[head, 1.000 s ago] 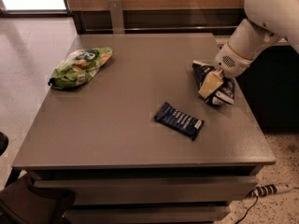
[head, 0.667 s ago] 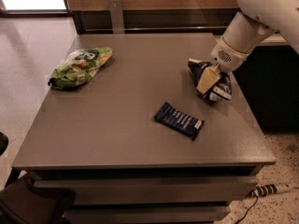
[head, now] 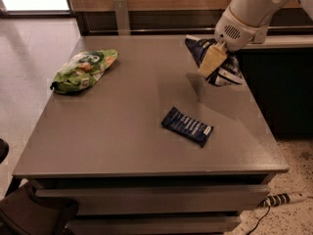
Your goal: Move blue chip bag near green rice chip bag
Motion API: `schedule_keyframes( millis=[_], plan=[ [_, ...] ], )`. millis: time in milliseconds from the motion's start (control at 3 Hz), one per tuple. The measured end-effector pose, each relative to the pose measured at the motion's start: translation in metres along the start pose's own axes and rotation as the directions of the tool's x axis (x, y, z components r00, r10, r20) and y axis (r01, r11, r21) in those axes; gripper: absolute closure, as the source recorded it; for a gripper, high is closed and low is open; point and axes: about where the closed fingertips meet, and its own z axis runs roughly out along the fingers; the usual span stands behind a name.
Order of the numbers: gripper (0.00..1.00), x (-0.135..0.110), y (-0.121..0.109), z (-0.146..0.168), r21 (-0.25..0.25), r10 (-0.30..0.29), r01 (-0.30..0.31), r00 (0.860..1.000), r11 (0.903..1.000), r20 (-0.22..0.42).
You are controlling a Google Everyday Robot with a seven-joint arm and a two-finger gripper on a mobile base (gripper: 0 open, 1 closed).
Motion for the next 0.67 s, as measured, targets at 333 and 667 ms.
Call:
schedule_keyframes(
  millis=[333,667],
  plan=[
    [1.00,-0.030,0.026,-0.027,0.002,-0.067,0.068,0.988,0.9977,0.142],
    [1.00,-0.092,0.064,-0.049,0.069,-0.170,0.156,0.939,0.9853,0.299]
  ],
)
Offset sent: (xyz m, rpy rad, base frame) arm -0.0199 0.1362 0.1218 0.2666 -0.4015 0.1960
